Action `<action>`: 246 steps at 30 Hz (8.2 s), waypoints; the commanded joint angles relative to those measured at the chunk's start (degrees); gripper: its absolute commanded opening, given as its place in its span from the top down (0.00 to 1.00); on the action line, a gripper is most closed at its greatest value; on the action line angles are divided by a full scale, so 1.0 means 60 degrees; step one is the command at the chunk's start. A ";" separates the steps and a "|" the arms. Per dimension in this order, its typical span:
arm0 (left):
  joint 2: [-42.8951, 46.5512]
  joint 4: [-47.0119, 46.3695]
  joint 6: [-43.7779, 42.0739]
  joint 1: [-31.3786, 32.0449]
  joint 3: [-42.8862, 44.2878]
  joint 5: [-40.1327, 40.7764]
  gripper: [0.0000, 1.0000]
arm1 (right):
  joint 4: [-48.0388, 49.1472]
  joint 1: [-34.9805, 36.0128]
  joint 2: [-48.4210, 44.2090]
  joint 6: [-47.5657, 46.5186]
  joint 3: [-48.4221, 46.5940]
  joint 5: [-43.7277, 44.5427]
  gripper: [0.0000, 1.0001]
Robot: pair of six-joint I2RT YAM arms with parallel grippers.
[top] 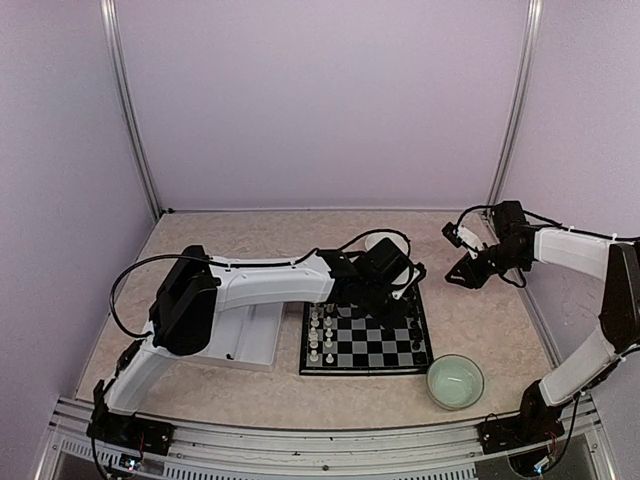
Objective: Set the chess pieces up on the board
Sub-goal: Place the pawn at e7, then pick up the pawn from the storage box, then pass from the left arm to the right, then place the pawn at f7.
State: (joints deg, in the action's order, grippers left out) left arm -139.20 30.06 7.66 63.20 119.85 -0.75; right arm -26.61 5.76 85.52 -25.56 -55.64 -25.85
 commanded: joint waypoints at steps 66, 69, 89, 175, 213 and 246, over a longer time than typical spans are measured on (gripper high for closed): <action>0.6995 0.3048 -0.2652 -0.3005 -0.6920 0.2299 0.61 | -0.0015 -0.0053 -0.0088 -0.0105 0.0105 -0.0839 0.71; 0.7084 0.2544 -0.3351 -0.3847 -0.7194 0.1687 0.61 | -0.0034 -0.0052 -0.0120 -0.0131 0.0116 -0.0920 0.71; 0.4570 0.2357 -0.5896 -0.5739 -0.6339 0.1204 0.60 | -0.0071 -0.0052 -0.0215 -0.0207 0.0252 -0.1228 0.71; 0.7743 -0.3156 -0.0793 -0.2523 -0.7803 -0.3395 0.88 | -0.1956 0.5406 0.3689 0.1567 -0.6592 -0.4529 0.70; 0.8483 -0.2557 -0.0911 -0.2491 -0.8311 -0.2096 0.62 | -0.2299 0.5355 0.2642 0.0715 -0.5838 -0.2973 1.00; 0.9093 -0.1412 -0.0723 -0.3534 -0.8634 -0.1133 0.62 | -0.3015 0.5394 0.1491 -0.1830 -0.1274 0.2370 1.00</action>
State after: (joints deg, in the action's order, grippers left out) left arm -84.82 20.27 1.32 43.99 68.25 -8.95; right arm -46.39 36.80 92.64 -36.42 -64.66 -14.70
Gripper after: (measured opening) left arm 0.386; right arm 0.029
